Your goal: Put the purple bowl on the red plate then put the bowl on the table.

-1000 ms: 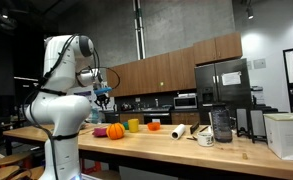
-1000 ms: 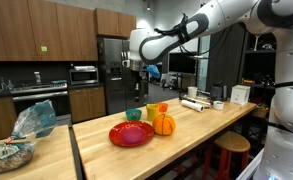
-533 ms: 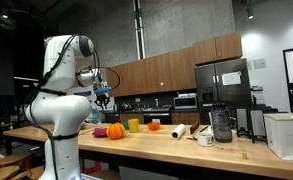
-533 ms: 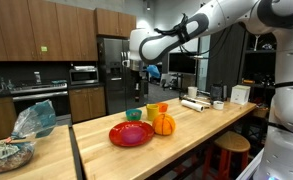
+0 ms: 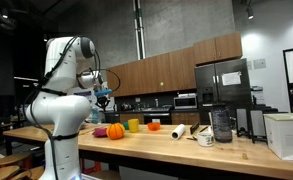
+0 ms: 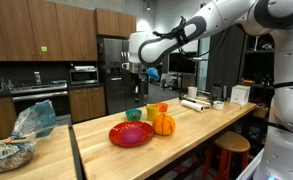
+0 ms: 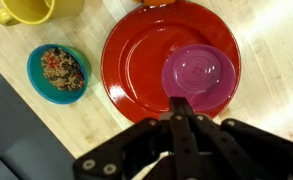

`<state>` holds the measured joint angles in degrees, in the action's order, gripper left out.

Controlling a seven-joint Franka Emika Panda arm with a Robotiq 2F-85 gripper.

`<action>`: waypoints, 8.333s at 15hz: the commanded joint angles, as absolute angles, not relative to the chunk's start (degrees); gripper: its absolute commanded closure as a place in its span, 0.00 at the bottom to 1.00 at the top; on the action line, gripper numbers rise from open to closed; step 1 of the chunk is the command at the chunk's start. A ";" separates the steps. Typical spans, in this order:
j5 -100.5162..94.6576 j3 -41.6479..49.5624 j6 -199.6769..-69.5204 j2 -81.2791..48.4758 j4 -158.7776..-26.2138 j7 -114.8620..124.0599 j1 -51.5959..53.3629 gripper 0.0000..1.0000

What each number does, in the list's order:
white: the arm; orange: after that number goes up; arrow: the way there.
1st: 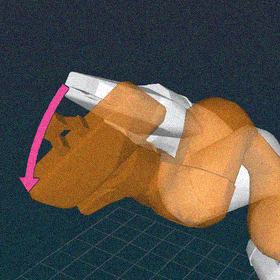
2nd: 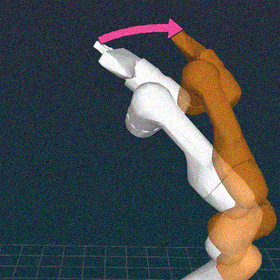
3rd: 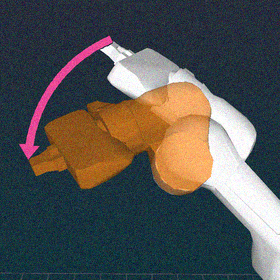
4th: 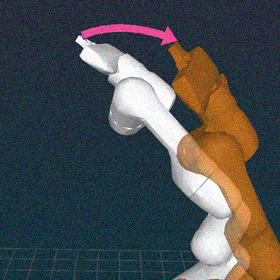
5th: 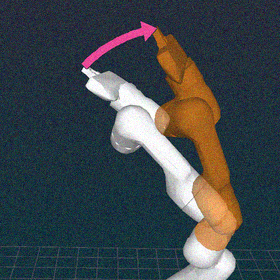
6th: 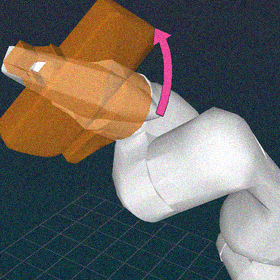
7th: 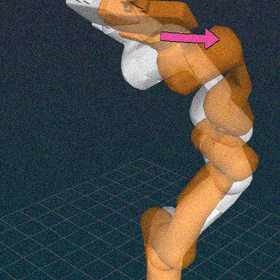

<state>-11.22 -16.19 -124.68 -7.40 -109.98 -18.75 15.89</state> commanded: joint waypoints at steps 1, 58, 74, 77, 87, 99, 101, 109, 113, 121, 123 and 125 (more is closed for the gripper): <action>-10.93 -16.11 -125.92 -8.88 -109.48 -18.19 15.93 1.00; -3.85 -16.06 -134.17 -25.80 -104.92 -15.93 14.52 1.00; 5.05 -19.11 -133.42 -28.02 -103.00 -27.11 10.64 0.17; 6.12 -19.28 -133.04 -29.32 -102.84 -28.97 9.83 0.01; 7.08 -20.54 -132.57 -31.72 -102.83 -32.02 8.40 0.61; 7.18 -20.31 -132.05 -29.49 -99.63 -30.18 8.29 0.99; 6.88 -19.88 -132.24 -29.90 -97.58 -29.55 8.38 0.99; 5.17 -16.33 -132.19 -34.04 -84.98 -22.66 10.04 0.99; 3.30 -14.02 -129.53 -38.98 -76.35 -18.04 12.03 0.99; 1.43 -11.69 -122.24 -52.20 -56.54 -14.29 14.99 0.99; 1.29 -11.47 -120.42 -55.39 -51.65 -14.53 15.23 0.99; 1.02 -11.12 -118.80 -58.47 -47.16 -14.87 15.43 0.99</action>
<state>2.02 -12.12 -122.71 -52.78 -56.87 -15.32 14.44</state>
